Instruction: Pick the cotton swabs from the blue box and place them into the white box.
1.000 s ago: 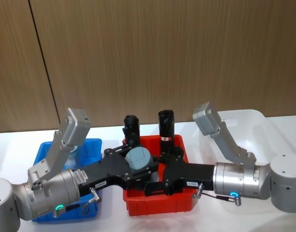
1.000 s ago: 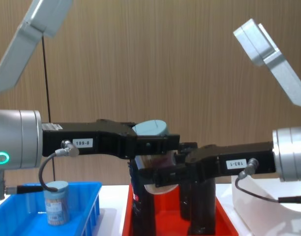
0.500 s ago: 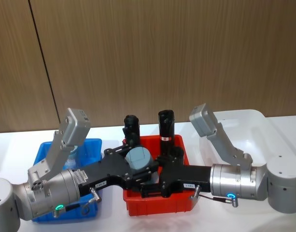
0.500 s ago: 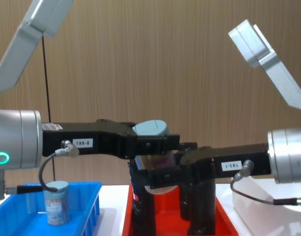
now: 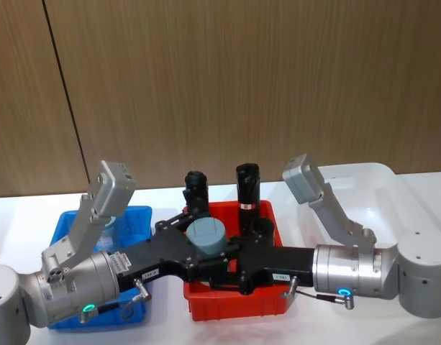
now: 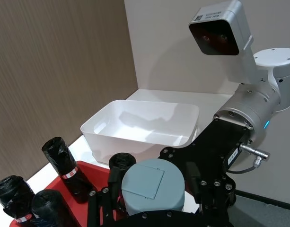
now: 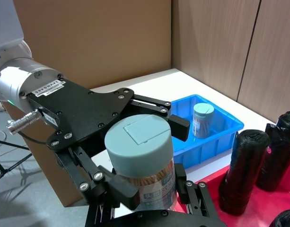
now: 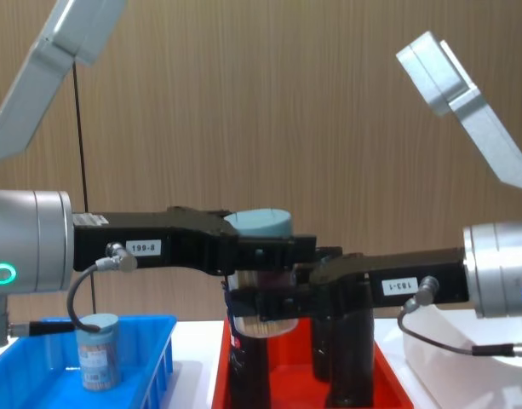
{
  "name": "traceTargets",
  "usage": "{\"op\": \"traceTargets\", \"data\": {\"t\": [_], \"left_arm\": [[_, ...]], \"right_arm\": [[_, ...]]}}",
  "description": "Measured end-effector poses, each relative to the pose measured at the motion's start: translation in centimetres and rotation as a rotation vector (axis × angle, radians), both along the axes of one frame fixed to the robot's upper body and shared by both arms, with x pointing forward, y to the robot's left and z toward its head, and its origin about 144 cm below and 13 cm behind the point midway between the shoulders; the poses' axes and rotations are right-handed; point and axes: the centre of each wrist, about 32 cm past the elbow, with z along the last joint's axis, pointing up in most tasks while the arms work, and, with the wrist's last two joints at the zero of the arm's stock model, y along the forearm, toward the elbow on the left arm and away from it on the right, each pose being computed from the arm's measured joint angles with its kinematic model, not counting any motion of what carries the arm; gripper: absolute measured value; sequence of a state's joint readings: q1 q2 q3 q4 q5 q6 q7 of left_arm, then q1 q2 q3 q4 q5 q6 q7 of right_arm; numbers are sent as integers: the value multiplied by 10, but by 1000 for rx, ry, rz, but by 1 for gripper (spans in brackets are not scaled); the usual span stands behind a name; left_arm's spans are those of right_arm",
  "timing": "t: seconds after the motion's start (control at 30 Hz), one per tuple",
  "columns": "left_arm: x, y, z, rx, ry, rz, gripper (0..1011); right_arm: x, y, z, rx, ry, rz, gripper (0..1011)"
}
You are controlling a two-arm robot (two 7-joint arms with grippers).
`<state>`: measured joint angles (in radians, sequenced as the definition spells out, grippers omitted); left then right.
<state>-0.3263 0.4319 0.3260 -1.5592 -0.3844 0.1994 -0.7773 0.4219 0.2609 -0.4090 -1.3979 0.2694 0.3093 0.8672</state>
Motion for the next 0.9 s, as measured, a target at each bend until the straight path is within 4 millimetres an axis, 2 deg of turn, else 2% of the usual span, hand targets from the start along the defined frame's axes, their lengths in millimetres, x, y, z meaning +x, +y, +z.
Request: {"op": "traceTargets", "data": {"t": [0.17,0.53,0.9], "left_arm": [[0,0,0,0,0,0,1003],[0,0,0,0,0,0,1004],[0,0,0,0,0,0,1004]], "right_arm": [[-1,-1,1,7,0,-1,659],[-3,-4,1,21,0,-7,658],[-5,-16,-3,33,-6,-53,658]]}}
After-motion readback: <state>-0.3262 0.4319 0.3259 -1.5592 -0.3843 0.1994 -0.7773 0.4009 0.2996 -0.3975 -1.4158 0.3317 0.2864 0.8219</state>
